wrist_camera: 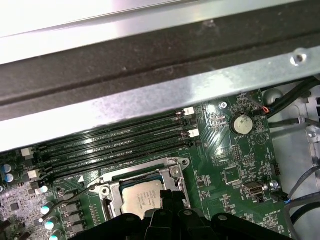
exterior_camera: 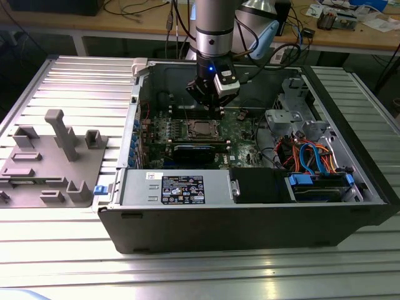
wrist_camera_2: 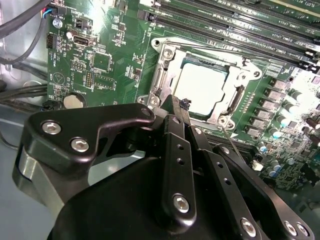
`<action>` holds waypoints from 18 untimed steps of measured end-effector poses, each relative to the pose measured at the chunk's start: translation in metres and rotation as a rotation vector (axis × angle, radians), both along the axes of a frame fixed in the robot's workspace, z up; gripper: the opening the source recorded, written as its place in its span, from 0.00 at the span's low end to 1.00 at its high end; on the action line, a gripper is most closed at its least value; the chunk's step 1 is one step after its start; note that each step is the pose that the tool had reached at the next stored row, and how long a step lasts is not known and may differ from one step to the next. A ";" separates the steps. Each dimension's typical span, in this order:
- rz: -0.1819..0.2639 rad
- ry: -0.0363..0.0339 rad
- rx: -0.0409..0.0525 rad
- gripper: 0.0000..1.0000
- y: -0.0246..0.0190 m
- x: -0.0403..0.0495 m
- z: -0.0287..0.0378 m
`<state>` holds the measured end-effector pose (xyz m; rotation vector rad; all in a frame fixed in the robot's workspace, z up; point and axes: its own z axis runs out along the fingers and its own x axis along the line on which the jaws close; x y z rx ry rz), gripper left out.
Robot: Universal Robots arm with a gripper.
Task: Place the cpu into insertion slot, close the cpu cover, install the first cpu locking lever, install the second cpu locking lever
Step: 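Install the first cpu locking lever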
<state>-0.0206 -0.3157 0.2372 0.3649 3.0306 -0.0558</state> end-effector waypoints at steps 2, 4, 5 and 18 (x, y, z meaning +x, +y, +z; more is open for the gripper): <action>0.003 0.0000 0.0000 0.11 0.0000 0.0000 0.0000; 0.007 0.0000 0.0000 0.11 0.0000 0.0000 0.0000; 0.008 0.0000 0.0000 0.11 0.0000 0.0000 0.0000; 0.031 0.0001 0.0001 0.11 0.0000 0.0000 0.0000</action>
